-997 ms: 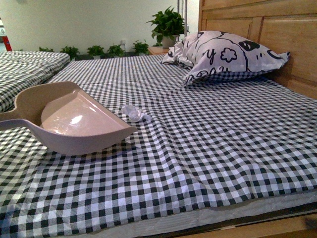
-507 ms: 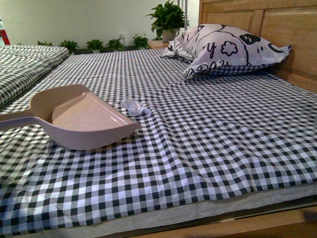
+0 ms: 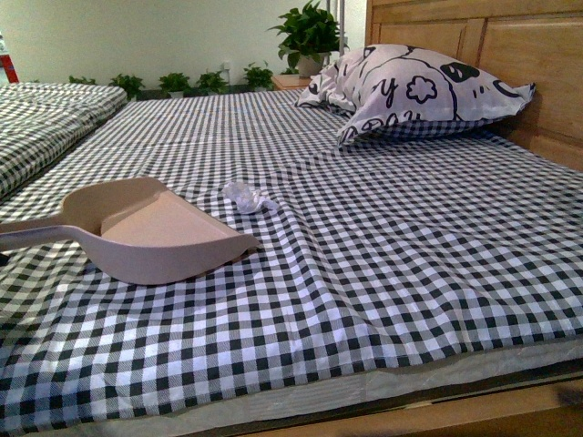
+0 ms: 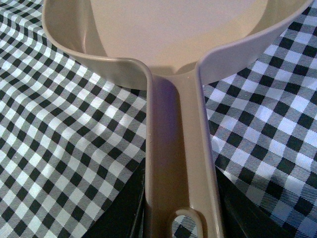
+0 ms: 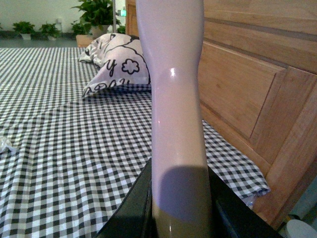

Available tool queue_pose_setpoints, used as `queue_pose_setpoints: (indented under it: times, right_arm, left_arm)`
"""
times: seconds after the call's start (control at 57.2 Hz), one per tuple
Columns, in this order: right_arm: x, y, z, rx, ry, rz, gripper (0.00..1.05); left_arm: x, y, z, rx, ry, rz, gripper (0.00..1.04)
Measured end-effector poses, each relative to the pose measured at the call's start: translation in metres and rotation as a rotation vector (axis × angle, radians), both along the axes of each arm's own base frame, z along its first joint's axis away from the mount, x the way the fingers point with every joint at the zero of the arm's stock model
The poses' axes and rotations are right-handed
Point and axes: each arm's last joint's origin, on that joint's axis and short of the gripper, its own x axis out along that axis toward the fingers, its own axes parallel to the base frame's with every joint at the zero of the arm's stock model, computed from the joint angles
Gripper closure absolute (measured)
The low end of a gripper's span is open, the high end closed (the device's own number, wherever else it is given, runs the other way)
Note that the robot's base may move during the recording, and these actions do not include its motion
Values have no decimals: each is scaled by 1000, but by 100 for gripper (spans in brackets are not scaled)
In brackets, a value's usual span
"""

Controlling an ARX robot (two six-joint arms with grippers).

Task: Clean up trash

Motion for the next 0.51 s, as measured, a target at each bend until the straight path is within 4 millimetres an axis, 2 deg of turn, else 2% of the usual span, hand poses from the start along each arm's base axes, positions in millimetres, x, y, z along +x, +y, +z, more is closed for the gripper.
queue_pose_setpoints:
  times: [0.507]
  right_arm:
    - [0, 0, 0, 0, 0, 0, 84]
  left_arm:
    - [2, 4, -7, 33, 76, -13, 77]
